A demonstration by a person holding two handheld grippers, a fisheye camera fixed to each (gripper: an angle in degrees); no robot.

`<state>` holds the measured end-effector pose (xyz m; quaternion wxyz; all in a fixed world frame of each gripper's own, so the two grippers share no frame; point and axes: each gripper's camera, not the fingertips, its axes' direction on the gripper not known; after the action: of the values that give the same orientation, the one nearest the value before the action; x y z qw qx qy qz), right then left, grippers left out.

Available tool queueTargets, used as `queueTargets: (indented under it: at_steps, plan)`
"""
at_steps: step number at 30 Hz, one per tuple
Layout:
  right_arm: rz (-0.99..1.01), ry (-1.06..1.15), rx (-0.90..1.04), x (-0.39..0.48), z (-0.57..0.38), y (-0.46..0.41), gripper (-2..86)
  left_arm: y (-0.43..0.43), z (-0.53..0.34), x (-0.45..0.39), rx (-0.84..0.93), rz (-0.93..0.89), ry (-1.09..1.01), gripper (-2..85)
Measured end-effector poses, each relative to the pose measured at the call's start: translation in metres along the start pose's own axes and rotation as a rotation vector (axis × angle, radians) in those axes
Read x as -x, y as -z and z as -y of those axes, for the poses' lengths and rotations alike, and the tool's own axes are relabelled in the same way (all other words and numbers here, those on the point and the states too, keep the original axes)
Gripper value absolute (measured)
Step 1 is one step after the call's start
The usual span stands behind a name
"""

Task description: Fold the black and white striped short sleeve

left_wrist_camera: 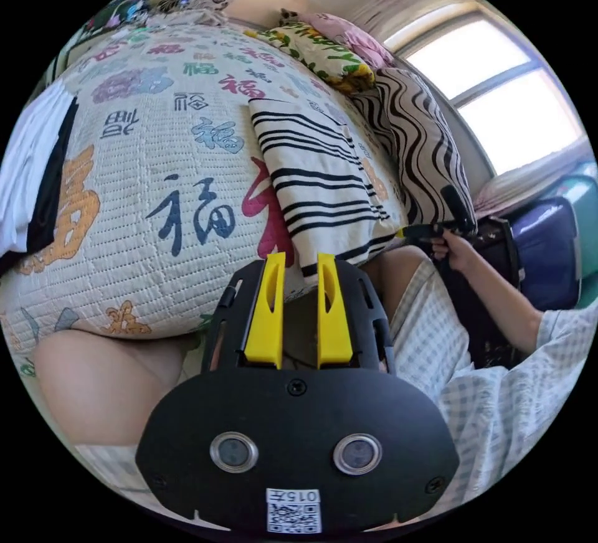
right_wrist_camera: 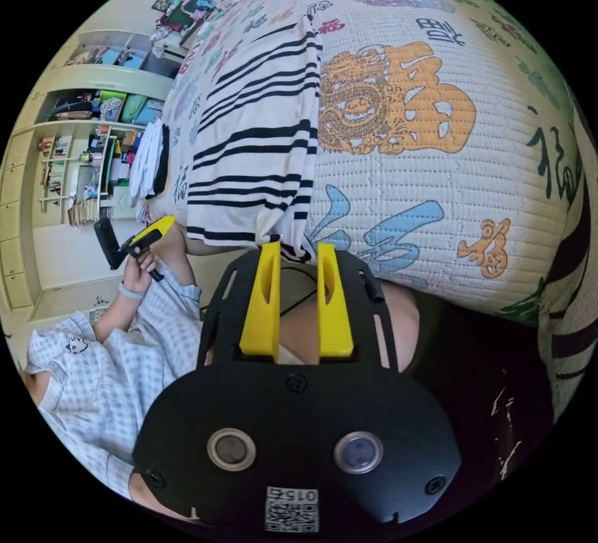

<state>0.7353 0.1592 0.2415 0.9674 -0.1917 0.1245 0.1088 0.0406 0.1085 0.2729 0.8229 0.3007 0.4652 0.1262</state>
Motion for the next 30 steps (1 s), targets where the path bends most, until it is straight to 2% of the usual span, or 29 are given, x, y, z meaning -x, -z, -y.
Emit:
queueTargets:
  at_steps: [3, 6, 10, 14, 17, 18, 20, 27, 30]
  plan:
    - [0.169, -0.027, -0.067, -0.014, 0.003, 0.002, 10.8, -0.010, 0.024, 0.021, 0.107, -0.131, 0.036, 9.9]
    - [0.308, -0.064, -0.167, -0.034, -0.007, 0.012, 11.2, -0.011, 0.038, 0.030, 0.129, -0.205, 0.039, 10.2]
    - [0.312, -0.100, -0.202, -0.049, -0.011, 0.014, 11.6, -0.005, 0.051, 0.045, 0.130, -0.223, 0.069, 9.5]
    - [0.247, -0.089, -0.045, -0.047, 0.018, -0.020, 11.7, 0.008, 0.065, 0.064, 0.142, -0.243, 0.094, 6.3]
    - [0.212, -0.061, -0.020, -0.049, 0.027, -0.022, 6.9, 0.028, 0.075, 0.070, 0.137, -0.295, 0.081, 1.6]
    - [0.306, -0.001, -0.019, -0.051, 0.026, -0.018, 2.8, 0.039, 0.078, 0.069, 0.122, -0.297, 0.057, 1.0]
    - [0.308, -0.002, -0.022, -0.057, 0.024, -0.011, 1.7, 0.052, 0.083, 0.069, 0.116, -0.280, 0.028, 0.6]
    - [0.225, 0.060, 0.101, -0.068, 0.045, -0.013, 2.5, 0.056, 0.108, 0.076, 0.266, -0.146, -0.056, 3.5]
    - [0.194, 0.129, -0.008, -0.072, 0.058, 0.018, 5.8, 0.094, 0.134, 0.091, 0.189, -0.141, -0.091, 6.3]
